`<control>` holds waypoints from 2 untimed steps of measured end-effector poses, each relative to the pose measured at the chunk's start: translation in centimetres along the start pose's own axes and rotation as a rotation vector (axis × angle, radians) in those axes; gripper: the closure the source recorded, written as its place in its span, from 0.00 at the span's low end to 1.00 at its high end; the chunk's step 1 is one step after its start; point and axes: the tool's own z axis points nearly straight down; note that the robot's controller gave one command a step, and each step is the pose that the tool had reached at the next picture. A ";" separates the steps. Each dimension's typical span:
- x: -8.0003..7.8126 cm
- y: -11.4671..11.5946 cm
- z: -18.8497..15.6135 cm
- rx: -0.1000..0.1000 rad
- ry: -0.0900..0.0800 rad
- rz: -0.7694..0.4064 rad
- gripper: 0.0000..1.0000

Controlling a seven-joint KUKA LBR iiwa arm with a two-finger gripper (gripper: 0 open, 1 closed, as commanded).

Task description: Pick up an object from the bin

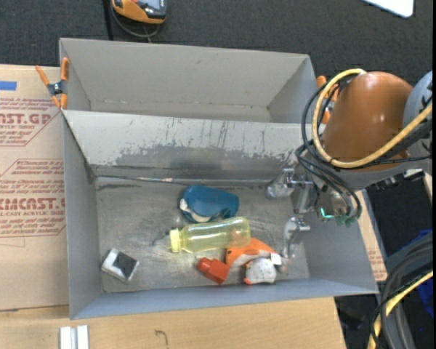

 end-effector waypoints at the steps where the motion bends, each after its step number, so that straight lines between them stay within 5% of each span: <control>1: -0.2 0.0 -0.4 0.001 -0.008 -0.001 0.00; 2: -0.3 1.2 3.7 0.001 -0.017 0.015 0.00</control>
Offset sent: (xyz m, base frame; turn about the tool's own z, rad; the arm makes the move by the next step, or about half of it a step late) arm -0.0001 0.0344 -0.1168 0.0374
